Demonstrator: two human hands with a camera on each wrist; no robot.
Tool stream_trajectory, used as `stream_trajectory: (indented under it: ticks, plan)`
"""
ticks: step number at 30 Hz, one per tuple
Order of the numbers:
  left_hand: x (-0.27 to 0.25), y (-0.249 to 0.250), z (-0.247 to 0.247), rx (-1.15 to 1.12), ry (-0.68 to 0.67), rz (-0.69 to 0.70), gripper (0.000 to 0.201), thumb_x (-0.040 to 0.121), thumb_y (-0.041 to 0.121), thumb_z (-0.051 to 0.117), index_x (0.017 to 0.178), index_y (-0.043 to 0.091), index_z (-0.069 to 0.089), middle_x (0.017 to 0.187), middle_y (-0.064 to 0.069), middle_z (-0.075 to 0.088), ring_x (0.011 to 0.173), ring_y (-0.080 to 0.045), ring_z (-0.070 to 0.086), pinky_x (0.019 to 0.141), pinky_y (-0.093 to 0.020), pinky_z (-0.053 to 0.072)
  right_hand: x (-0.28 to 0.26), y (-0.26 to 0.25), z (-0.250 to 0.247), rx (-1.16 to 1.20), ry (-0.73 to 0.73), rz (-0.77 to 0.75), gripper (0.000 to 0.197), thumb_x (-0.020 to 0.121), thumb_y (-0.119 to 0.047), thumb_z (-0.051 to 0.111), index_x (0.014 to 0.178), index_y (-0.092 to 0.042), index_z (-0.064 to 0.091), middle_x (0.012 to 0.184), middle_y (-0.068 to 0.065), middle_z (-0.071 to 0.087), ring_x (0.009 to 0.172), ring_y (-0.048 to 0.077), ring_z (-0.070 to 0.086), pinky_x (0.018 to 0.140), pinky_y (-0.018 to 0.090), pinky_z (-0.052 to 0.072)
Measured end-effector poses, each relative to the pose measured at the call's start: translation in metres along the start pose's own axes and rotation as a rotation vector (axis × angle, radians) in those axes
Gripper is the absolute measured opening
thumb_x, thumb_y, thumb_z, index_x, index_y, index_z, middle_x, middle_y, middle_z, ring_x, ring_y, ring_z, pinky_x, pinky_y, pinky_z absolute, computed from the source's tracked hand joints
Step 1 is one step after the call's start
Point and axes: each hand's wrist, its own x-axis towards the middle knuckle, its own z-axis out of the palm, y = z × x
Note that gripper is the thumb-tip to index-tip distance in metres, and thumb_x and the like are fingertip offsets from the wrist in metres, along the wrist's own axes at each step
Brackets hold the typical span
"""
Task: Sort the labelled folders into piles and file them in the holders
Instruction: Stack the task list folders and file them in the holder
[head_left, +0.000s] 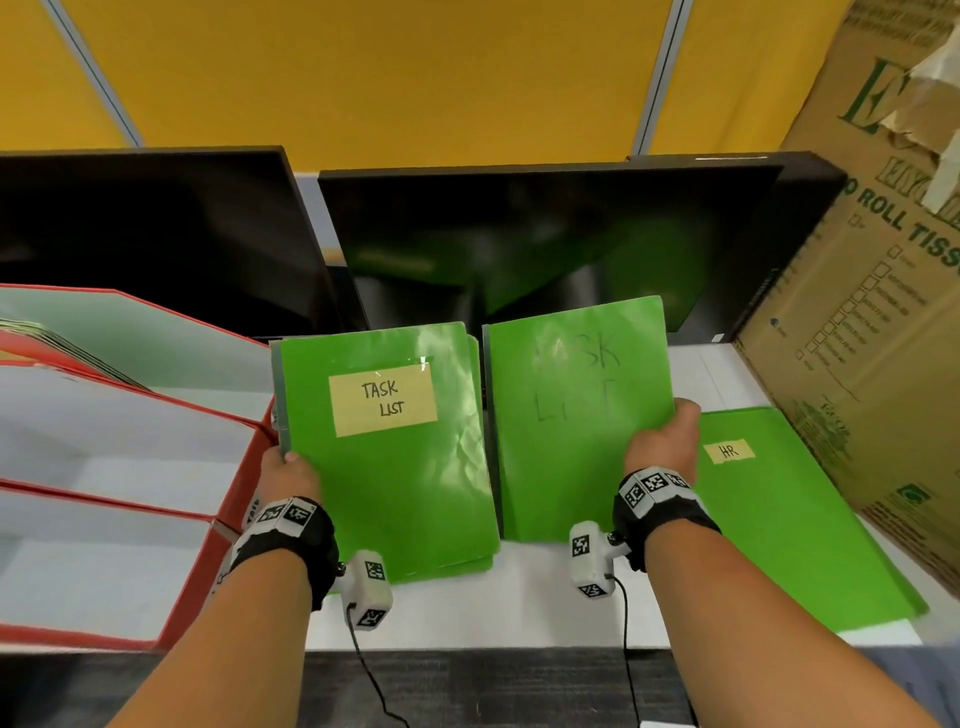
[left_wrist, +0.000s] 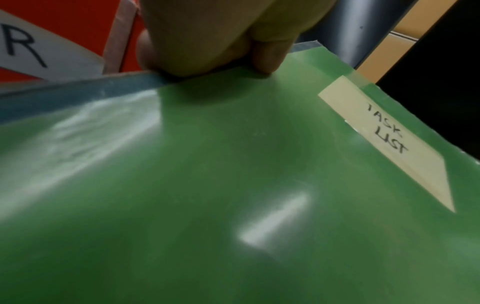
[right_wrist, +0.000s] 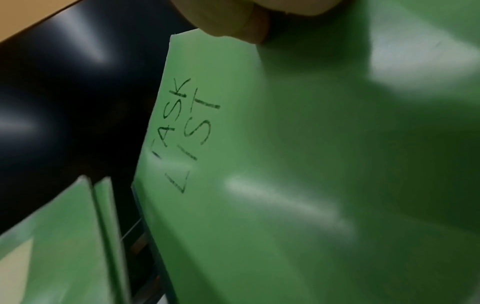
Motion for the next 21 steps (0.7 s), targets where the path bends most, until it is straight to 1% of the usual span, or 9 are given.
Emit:
stream_trajectory:
  ticks: [2,4,6,9,12,15,17,19,21]
  plan:
    - [0.0,0.002,0.0,0.016,-0.052,0.014,0.036,0.1,0.016,0.029,0.131,0.003,0.044,0.121,-0.027,0.054,0.11,-0.041,0.052,0.088,-0.039,0.039,-0.004,-0.002,0.003,0.048,-0.055,-0.016,0.05,0.075,0.002,0.03,0.112,-0.031,0.041,0.095,0.007,0.059,0.081,0.032,0.059,0.075,0.04,0.051]
    - [0.0,0.003,0.005,0.047,-0.12,0.022,0.036,0.1,0.016,0.029,0.13,0.001,0.042,0.124,-0.027,0.052,0.113,-0.042,0.05,0.09,-0.039,0.038,-0.012,-0.005,0.01,0.085,-0.155,-0.038,0.051,0.081,0.008,0.029,0.121,-0.02,0.044,0.079,0.009,0.052,0.068,0.026,0.051,0.055,0.027,0.04]
    - [-0.005,0.006,0.013,0.039,-0.176,0.034,0.033,0.1,0.016,0.031,0.125,-0.002,0.043,0.121,-0.03,0.053,0.111,-0.044,0.051,0.089,-0.041,0.038,-0.022,-0.008,0.022,0.1,-0.272,-0.068,0.047,0.084,0.009,0.031,0.12,-0.016,0.048,0.075,0.009,0.051,0.064,0.023,0.047,0.05,0.025,0.032]
    - [-0.018,0.009,0.026,-0.021,-0.262,0.047,0.022,0.098,0.017,0.037,0.114,0.005,0.044,0.101,-0.025,0.055,0.103,-0.044,0.055,0.085,-0.039,0.043,-0.042,-0.01,0.039,0.153,-0.485,-0.126,0.032,0.091,-0.003,0.038,0.113,-0.021,0.052,0.081,0.006,0.058,0.069,0.022,0.052,0.062,0.028,0.041]
    - [-0.024,0.007,0.036,-0.183,-0.318,0.03,0.021,0.089,0.018,0.047,0.107,0.025,0.04,0.09,-0.016,0.055,0.088,-0.035,0.059,0.086,-0.061,0.049,-0.055,-0.018,0.037,0.18,-0.633,-0.159,0.026,0.1,-0.027,0.035,0.123,-0.021,0.044,0.1,0.002,0.058,0.091,0.02,0.054,0.086,0.033,0.043]
    - [-0.042,0.026,0.031,-0.361,-0.352,0.092,0.041,0.094,0.006,0.043,0.128,0.027,0.035,0.102,-0.005,0.058,0.095,-0.028,0.059,0.092,-0.05,0.05,-0.054,-0.027,0.026,0.227,-0.672,-0.179,0.031,0.097,-0.014,0.043,0.127,-0.021,0.037,0.104,0.001,0.058,0.094,0.022,0.056,0.085,0.032,0.044]
    - [-0.05,0.039,0.026,-0.403,-0.397,0.182,0.041,0.097,0.002,0.038,0.132,0.025,0.038,0.105,-0.001,0.06,0.097,-0.024,0.059,0.087,-0.04,0.05,-0.048,-0.031,0.018,0.245,-0.654,-0.215,0.033,0.095,-0.007,0.043,0.124,-0.021,0.036,0.104,-0.001,0.058,0.093,0.021,0.057,0.084,0.033,0.046]
    - [-0.048,0.044,0.027,-0.34,-0.414,0.252,0.032,0.096,0.007,0.039,0.114,0.031,0.051,0.104,-0.004,0.061,0.098,-0.029,0.059,0.088,-0.043,0.05,-0.044,-0.032,0.013,0.273,-0.63,-0.236,0.032,0.094,-0.006,0.044,0.121,-0.023,0.037,0.109,0.001,0.058,0.098,0.023,0.058,0.088,0.037,0.048]
    - [-0.049,0.044,0.028,-0.331,-0.433,0.243,0.033,0.093,0.005,0.043,0.098,0.035,0.054,0.103,-0.004,0.062,0.1,-0.033,0.059,0.093,-0.048,0.048,-0.042,-0.029,0.011,0.302,-0.641,-0.232,0.035,0.093,-0.005,0.045,0.12,-0.025,0.038,0.114,0.001,0.059,0.104,0.024,0.058,0.092,0.04,0.048]
